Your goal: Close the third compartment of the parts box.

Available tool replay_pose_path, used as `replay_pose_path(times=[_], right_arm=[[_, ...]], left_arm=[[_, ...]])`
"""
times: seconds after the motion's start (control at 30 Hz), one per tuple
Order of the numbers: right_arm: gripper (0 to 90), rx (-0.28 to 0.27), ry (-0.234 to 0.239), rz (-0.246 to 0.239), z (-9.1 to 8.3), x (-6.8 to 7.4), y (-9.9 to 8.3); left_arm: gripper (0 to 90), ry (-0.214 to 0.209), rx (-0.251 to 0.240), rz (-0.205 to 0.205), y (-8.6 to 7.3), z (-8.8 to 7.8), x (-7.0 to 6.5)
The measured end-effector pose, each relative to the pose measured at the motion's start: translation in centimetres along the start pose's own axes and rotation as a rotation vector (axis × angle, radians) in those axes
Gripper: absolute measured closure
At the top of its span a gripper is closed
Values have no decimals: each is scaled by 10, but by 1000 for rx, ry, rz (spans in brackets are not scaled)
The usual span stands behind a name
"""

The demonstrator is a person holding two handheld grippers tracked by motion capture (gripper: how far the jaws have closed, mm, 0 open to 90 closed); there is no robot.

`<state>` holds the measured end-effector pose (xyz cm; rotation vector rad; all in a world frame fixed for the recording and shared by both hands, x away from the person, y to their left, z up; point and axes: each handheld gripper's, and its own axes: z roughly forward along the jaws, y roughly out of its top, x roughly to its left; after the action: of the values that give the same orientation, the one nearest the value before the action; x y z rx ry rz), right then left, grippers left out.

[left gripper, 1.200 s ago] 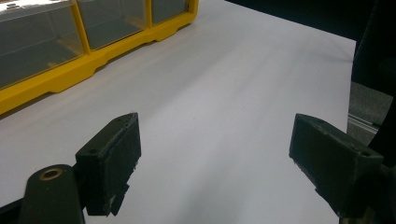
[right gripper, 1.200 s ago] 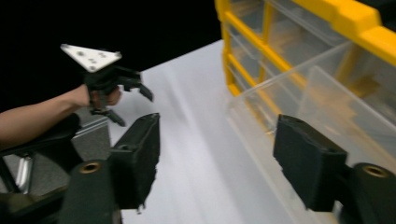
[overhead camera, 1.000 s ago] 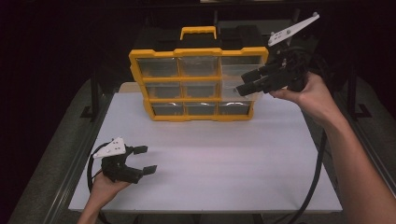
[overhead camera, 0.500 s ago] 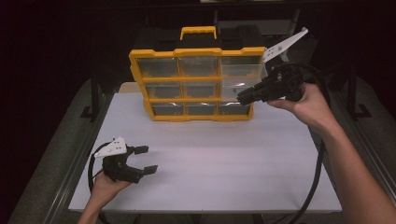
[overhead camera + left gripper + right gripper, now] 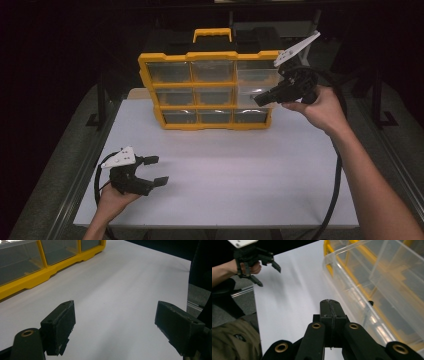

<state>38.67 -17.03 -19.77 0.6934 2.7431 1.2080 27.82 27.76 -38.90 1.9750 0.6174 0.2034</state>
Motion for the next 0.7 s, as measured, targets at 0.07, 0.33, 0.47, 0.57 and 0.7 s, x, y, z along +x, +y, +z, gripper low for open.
replay_pose_path(times=[0.07,0.33,0.47,0.57,0.7], right_arm=[[889,-8,-11,-10,0,-2,0],[890,-13,-21,-12,-1,-5,5],[890,-18,-24,-6,-1,-9,8],[891,-18,-23,-1,1,-12,10],[891,-22,-25,-4,3,-16,13]], left_arm=[[168,0,0,0,0,0,0],[168,0,-1,1,0,0,0],[168,2,-1,-3,0,-1,0],[168,4,-7,-8,0,-2,0],[168,6,-8,-6,0,-3,1]])
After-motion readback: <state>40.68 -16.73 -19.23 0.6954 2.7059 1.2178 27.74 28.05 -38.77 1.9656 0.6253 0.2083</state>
